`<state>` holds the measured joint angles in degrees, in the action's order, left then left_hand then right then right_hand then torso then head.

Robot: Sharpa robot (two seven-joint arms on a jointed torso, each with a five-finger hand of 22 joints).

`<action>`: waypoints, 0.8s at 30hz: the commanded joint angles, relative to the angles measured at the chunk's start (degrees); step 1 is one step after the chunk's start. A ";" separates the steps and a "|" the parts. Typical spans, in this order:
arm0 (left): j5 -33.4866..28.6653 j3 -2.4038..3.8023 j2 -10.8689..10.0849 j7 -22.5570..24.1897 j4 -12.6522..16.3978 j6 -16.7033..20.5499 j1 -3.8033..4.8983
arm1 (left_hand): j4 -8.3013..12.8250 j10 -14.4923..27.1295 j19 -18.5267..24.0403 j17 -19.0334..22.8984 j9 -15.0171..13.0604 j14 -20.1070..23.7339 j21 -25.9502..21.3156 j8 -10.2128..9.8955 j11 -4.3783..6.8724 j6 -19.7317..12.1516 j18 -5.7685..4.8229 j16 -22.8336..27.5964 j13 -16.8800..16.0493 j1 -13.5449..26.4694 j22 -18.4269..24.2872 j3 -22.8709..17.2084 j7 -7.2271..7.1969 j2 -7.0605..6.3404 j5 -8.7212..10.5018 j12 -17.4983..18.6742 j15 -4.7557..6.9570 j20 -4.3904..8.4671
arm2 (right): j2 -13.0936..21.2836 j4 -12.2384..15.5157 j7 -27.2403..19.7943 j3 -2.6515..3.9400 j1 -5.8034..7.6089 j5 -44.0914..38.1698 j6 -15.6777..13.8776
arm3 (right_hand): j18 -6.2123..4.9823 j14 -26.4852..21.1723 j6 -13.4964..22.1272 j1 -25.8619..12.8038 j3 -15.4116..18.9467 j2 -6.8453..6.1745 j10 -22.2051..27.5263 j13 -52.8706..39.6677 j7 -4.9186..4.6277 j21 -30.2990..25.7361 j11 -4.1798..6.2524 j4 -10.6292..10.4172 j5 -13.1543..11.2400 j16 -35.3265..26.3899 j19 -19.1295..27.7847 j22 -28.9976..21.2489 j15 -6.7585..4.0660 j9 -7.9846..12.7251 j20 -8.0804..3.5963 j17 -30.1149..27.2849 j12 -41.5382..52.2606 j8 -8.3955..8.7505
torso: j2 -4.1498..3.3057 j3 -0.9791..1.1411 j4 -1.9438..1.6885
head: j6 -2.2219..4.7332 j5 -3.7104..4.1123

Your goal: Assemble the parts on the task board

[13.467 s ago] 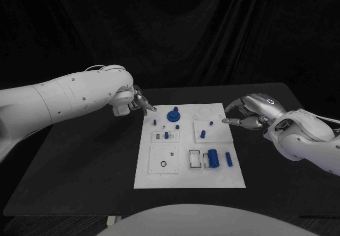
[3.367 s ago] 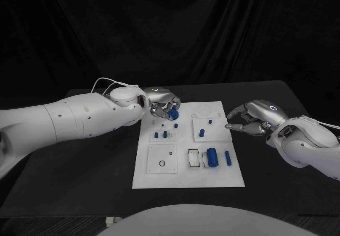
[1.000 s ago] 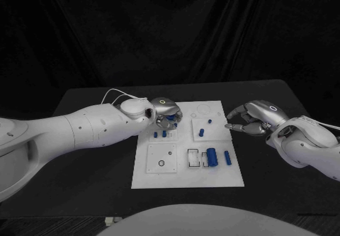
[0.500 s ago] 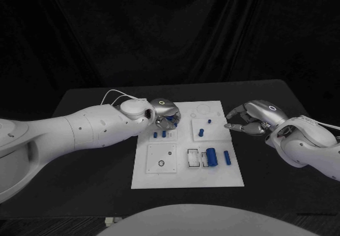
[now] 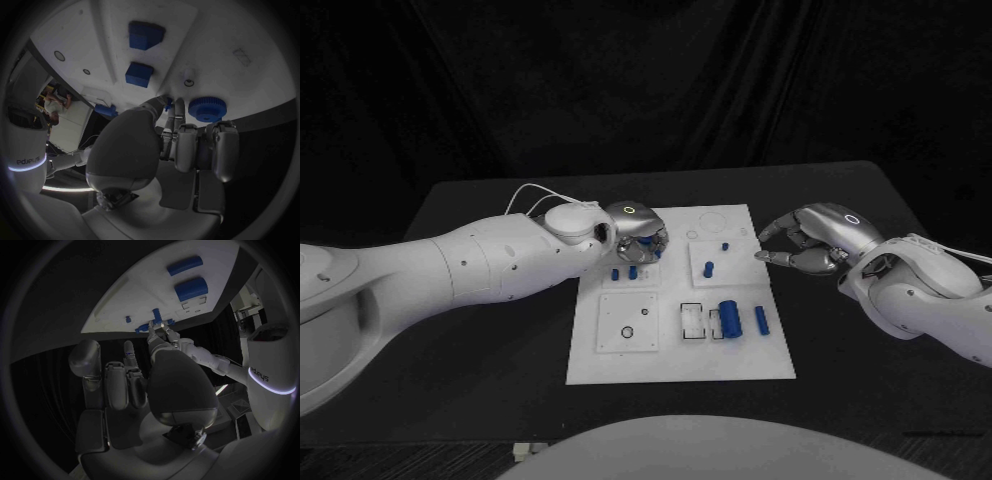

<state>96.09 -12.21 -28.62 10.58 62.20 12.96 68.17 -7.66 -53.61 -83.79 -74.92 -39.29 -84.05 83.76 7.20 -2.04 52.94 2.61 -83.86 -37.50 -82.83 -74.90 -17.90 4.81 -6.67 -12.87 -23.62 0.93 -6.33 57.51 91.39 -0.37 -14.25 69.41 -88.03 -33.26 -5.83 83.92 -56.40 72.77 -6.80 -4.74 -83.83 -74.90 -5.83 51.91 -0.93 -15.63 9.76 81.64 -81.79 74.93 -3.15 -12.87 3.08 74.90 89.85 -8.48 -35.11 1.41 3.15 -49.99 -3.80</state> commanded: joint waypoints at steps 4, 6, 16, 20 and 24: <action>0.07 -0.06 0.17 1.03 -0.16 -0.49 -0.39 | 0.44 -0.55 -0.66 -4.56 0.46 0.54 -0.19 -0.62 -0.01 0.27 -0.78 0.56 0.60 0.05 -12.69 -0.80 0.19 -0.08 -0.22 0.74 0.02 0.14 | -0.04 -0.03 0.47 0.03 -0.14 -0.11 -0.26 | -0.36 4.07 -0.49 0.74 -0.15 0.09 -6.17 -15.10 0.02 -0.16 -0.27 0.37 0.03 -0.18 -0.01 6.81 0.36 0.06 0.24 5.83 0.15 0.21 | -0.05 0.00 -0.01 | -0.01 -0.04; 0.07 -0.06 0.13 1.14 -0.14 -0.43 -0.42 | 0.80 -0.97 -0.67 -4.52 0.48 0.53 -0.17 -0.42 0.01 1.23 -0.79 0.56 0.91 -0.15 -12.70 -1.07 0.20 0.06 -0.62 0.97 0.02 0.16 | -0.04 -0.04 0.50 0.03 -0.15 -0.11 -0.22 | -0.36 4.06 -0.52 0.86 -0.19 0.10 -6.17 -15.10 0.03 -0.17 -0.27 0.44 0.03 -0.19 -0.01 6.81 0.35 0.06 0.24 5.82 0.15 0.21 | -0.05 0.00 -0.04 | -0.01 -0.13; 0.07 -0.06 -0.42 2.85 0.28 1.86 -0.48 | 2.94 -4.79 -1.53 -3.29 0.19 0.84 0.78 1.00 0.63 6.44 -1.06 1.14 2.73 -1.24 -13.06 -2.21 0.01 0.83 -3.52 1.87 0.46 0.31 | 0.02 0.03 0.60 0.03 -0.16 -0.11 0.01 | -0.38 4.06 -0.58 1.09 -0.25 0.13 -6.17 -15.10 0.04 -0.28 -0.26 0.58 0.04 -0.21 0.01 6.78 0.35 0.06 0.23 5.80 0.15 0.21 | -0.02 0.00 -0.02 | -0.01 -0.38; 0.07 -0.06 -0.91 3.00 0.61 2.58 -0.48 | 3.63 -6.34 -1.65 -1.70 0.38 1.38 0.90 0.74 0.67 7.62 -1.09 2.06 4.47 -0.98 -13.09 -2.47 0.04 0.85 -4.29 3.46 0.54 0.42 | 0.14 0.13 0.67 0.03 -0.16 -0.11 0.09 | -0.38 4.06 -0.58 1.09 -0.25 0.13 -6.17 -15.10 0.04 -0.28 -0.26 0.58 0.04 -0.21 0.01 6.78 0.35 0.06 0.23 5.80 0.15 0.21 | -0.01 0.00 -0.05 | -0.01 -0.42; 0.07 -0.06 -1.80 2.72 1.23 3.22 -0.46 | 3.82 -6.87 -1.56 -0.05 0.73 2.06 0.78 0.14 0.54 7.71 -1.05 3.10 5.70 -0.47 -13.05 -2.54 0.11 0.89 -4.23 4.70 0.54 0.50 | 0.28 0.22 0.73 0.03 -0.16 -0.11 0.21 | -0.41 4.04 -0.60 1.16 -0.27 0.12 -6.17 -15.10 0.04 -0.46 -0.26 0.63 0.05 -0.30 0.05 6.75 0.34 0.07 0.23 5.70 0.15 0.21 | 0.01 0.01 -0.07 | -0.01 -0.53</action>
<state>96.05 -12.22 -30.30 12.38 63.20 15.13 67.90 -4.17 -60.20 -83.99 -74.92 -38.63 -82.29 84.52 7.75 -1.46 58.80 2.60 -80.97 -31.87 -83.48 -74.90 -20.58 5.72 -6.09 -16.96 -19.02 1.42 -6.13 57.68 91.46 -0.30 -14.25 69.38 -88.03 -33.13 -5.83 83.92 -56.60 73.51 -7.11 -4.59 -83.83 -74.93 -5.63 51.67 -0.93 -15.32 9.75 81.65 -81.79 74.91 -3.15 -12.88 3.08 74.90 89.85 -8.48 -35.12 1.40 3.09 -49.99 -4.28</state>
